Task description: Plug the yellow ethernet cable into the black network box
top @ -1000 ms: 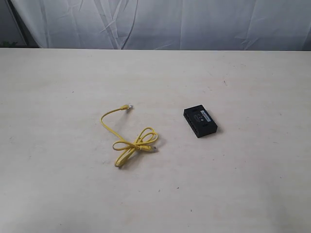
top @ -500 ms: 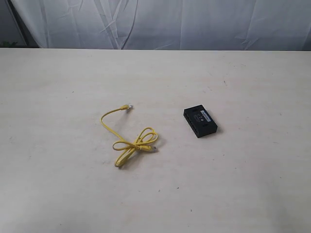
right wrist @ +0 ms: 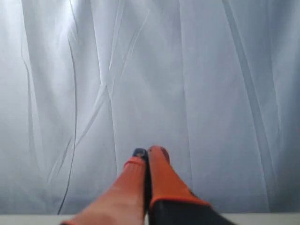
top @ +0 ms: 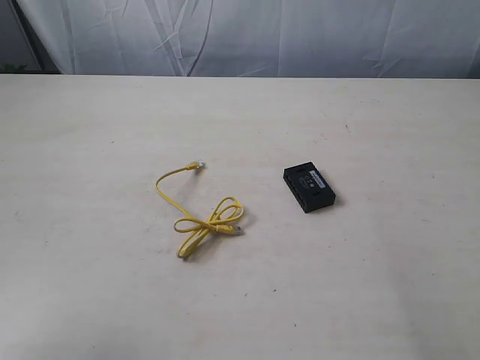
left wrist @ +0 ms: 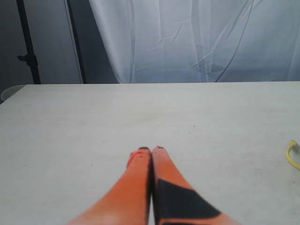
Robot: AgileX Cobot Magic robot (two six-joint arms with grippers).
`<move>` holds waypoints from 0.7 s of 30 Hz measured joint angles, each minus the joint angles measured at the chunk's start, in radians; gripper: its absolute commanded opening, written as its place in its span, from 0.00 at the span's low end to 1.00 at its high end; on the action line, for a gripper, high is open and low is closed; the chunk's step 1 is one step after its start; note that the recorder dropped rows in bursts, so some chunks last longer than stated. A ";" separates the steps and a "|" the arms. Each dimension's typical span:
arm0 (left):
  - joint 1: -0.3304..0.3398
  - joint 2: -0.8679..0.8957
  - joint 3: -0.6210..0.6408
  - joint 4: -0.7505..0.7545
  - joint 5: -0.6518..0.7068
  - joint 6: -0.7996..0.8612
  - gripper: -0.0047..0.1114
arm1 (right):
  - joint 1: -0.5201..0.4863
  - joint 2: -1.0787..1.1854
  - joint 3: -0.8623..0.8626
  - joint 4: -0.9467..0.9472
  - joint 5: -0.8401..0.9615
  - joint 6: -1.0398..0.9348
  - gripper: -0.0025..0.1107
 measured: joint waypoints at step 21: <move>0.000 0.000 0.000 0.000 0.000 0.000 0.04 | 0.000 0.037 -0.097 0.059 0.050 0.000 0.01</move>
